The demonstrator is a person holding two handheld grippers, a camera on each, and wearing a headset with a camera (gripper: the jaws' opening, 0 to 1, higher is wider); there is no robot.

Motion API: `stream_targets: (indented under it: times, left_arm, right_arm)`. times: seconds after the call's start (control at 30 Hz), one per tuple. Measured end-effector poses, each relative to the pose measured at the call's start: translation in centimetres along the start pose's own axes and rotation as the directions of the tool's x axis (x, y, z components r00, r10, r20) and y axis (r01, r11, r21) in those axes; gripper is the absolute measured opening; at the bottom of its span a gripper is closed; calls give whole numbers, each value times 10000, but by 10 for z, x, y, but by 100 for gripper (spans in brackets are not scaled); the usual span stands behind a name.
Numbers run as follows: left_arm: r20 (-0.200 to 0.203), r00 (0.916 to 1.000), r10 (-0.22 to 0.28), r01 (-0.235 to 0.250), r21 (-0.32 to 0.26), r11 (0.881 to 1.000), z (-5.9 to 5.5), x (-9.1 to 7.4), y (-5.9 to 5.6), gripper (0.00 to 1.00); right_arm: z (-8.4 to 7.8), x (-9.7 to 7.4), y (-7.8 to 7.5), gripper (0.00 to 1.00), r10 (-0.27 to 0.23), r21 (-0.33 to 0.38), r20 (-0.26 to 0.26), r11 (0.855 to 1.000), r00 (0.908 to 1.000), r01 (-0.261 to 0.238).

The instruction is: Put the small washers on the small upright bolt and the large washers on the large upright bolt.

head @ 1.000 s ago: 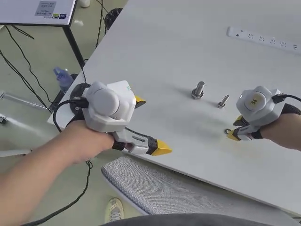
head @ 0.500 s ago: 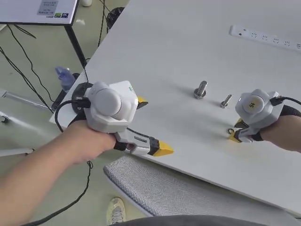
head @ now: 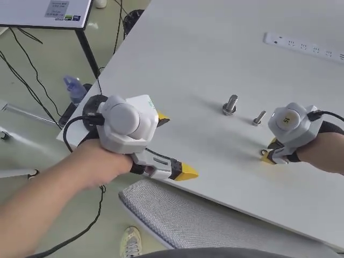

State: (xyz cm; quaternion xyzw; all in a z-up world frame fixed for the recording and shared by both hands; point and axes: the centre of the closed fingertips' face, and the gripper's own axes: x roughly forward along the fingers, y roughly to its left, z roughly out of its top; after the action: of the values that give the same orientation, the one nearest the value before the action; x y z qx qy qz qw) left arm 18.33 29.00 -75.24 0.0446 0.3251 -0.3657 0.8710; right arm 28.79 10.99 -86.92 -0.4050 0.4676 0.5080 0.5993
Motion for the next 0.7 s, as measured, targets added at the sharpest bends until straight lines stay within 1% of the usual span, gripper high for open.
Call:
stream_targets:
  times: [0.13,0.37,0.43,0.6,0.7]
  left_arm:
    - [54,10000,37,-37,-48,10000,0,-2,2,85]
    - [27,10000,77,-76,-95,9999,-2,-3,3,85]
    - [37,10000,63,-63,-87,9999,-2,-2,3,84]
    - [46,10000,29,-28,-113,9999,-2,-1,1,83]
    - [57,10000,13,-12,-146,9999,-2,-1,0,83]
  right_arm:
    - [2,1,3,20,-11,-258,-33,9997,10000,10]
    - [2,1,1,17,-6,-302,-228,9995,9997,-1]
    - [2,2,0,15,-31,-424,-297,9991,9996,18]
    - [2,2,0,15,77,-512,-358,9986,9993,-95]
    - [2,2,1,15,30,-601,-471,9982,9989,-58]
